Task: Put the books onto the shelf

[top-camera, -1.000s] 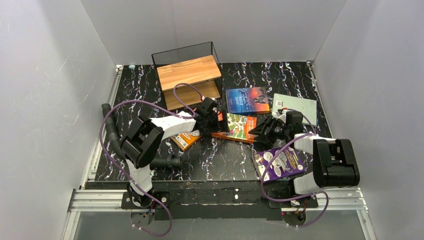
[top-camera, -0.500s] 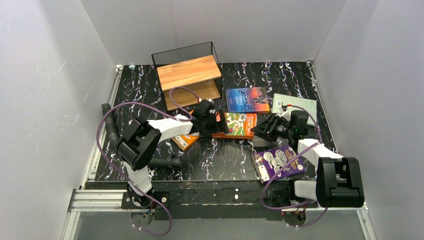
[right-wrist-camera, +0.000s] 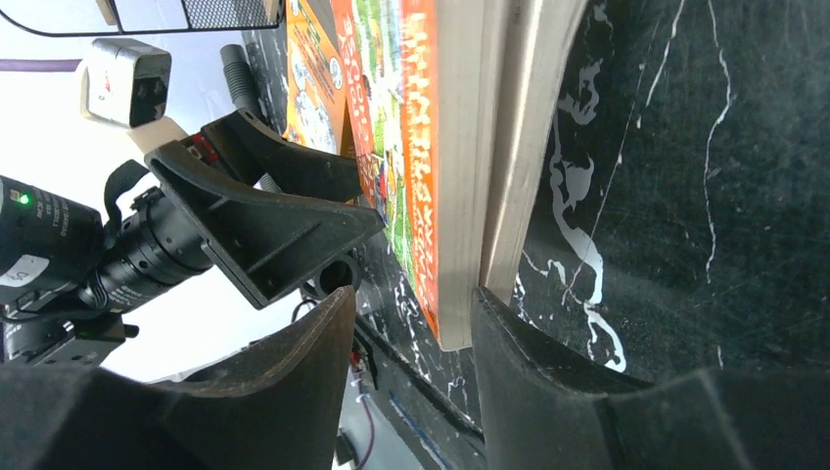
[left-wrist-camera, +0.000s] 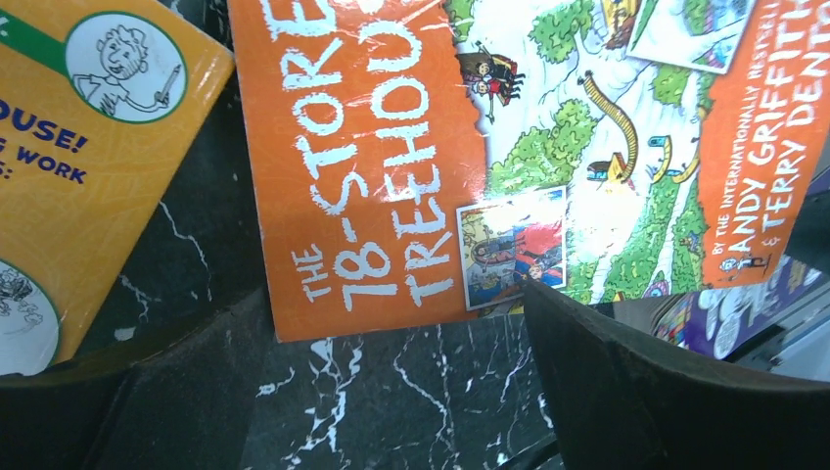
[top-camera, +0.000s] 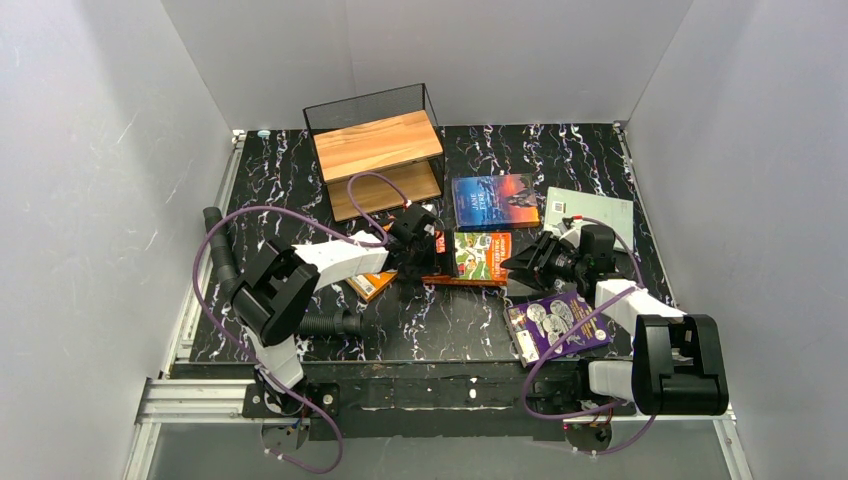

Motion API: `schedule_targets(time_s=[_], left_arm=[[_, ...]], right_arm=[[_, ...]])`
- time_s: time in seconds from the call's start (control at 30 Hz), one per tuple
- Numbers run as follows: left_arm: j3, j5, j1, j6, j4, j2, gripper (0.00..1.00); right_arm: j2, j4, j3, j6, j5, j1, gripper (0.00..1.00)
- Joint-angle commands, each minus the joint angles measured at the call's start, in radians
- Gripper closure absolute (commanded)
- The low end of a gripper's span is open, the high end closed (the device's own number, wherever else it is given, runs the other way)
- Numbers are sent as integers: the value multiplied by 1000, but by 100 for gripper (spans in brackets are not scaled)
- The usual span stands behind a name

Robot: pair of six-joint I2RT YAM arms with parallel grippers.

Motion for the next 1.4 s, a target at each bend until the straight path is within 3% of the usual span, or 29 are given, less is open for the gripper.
schedule_targets(time_s=[0.0,0.13,0.33,0.5,0.6,0.83,1.07,1.23,1.37], left_arm=[[34,60,-65,121,-143,-63,5],[-4,57,-67,99,-85,-77,5],[-16,68,-68,70,-57,-81,15],[12,68,-76,90,-114,-93,12],[51,22,-91,151,-195,-109,8],[72,-47,-94,214,-249,-118,7],[88,-141,-94,249,-263,-71,6],[88,-62,-92,247,-248,2,4],[19,5,-91,195,-133,4,5]], right_arm=[[-28,173,-14,147,-159,18,46],[-55,198,-3,182,-169,18,51],[-78,-47,57,-6,-91,18,54],[-66,-337,116,-145,94,18,32],[-56,-401,114,-148,173,16,25],[-46,-315,41,-64,209,16,22],[66,-245,38,-109,299,16,22],[223,-211,94,-166,179,19,23],[250,-57,41,-123,47,19,27]])
